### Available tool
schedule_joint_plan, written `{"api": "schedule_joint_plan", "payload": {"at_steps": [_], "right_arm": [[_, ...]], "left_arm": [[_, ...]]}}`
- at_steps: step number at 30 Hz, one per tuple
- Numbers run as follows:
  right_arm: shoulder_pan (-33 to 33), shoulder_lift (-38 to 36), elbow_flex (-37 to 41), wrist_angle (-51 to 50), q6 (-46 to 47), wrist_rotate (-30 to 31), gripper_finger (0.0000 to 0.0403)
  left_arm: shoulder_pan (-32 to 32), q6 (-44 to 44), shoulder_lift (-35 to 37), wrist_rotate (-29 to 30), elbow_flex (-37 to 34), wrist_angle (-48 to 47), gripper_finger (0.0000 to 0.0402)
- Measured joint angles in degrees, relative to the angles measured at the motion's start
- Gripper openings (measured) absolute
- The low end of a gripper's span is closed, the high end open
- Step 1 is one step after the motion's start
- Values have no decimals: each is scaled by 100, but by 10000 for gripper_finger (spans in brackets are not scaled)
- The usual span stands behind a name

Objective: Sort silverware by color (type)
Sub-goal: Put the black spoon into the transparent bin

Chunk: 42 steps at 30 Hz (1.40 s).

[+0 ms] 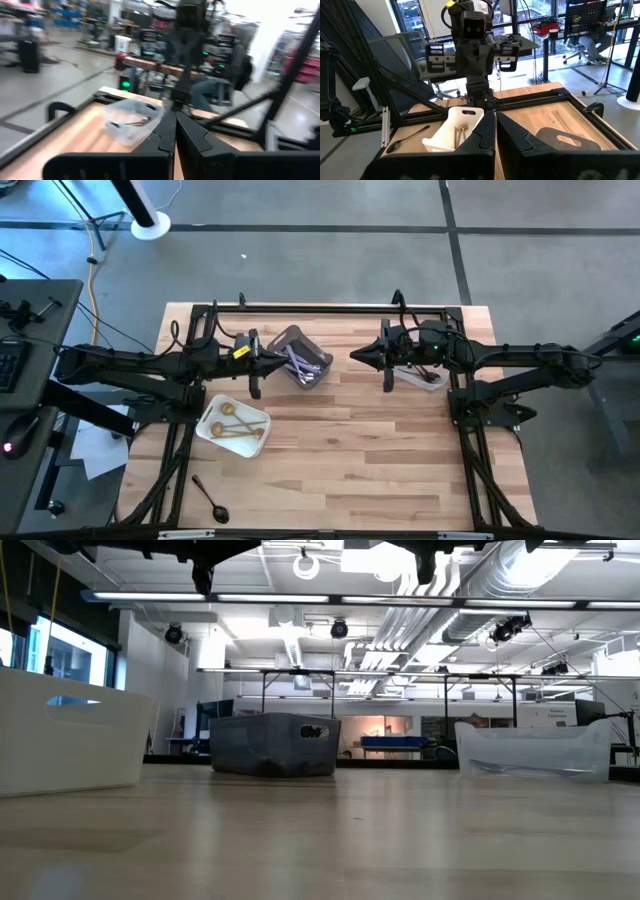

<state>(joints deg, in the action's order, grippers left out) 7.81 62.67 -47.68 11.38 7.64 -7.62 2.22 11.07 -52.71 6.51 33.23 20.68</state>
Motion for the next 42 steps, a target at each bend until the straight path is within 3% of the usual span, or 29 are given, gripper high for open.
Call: {"api": "schedule_joint_plan", "payload": {"at_steps": [5, 9, 13, 17, 26, 33, 35, 39, 42], "right_arm": [[0, 0, 0, 0, -11, -1, 0], [0, -2, 0, -69, -15, -2, 0], [1, -2, 0, -223, -17, -2, 0], [0, -2, 0, -342, -17, -2, 0], [7, -2, 0, -416, -63, -2, 0], [7, -2, 0, -587, -61, -2, 0], [7, -2, 0, -617, -23, -2, 0], [7, -2, 0, -631, -20, -2, 0], [7, -2, 0, -654, -19, -2, 0]], "left_arm": [[-69, 234, 0, -778, 159, -811, 0], [-387, 494, -19, -1224, 940, -2961, 0], [-1143, 525, -179, -1112, 1874, -5132, 0], [-2220, 659, -466, -722, 2595, -6490, 0], [-4772, 1575, -1687, -587, 2918, -6913, 0], [-5946, 2034, -2834, 170, 2918, -6888, 0], [-6068, 2137, -3126, -99, 2918, -6879, 0], [-6078, 2283, -3560, -1421, 2918, -6777, 0], [-6078, 2381, -3768, -1738, 2918, -6613, 0]]}}
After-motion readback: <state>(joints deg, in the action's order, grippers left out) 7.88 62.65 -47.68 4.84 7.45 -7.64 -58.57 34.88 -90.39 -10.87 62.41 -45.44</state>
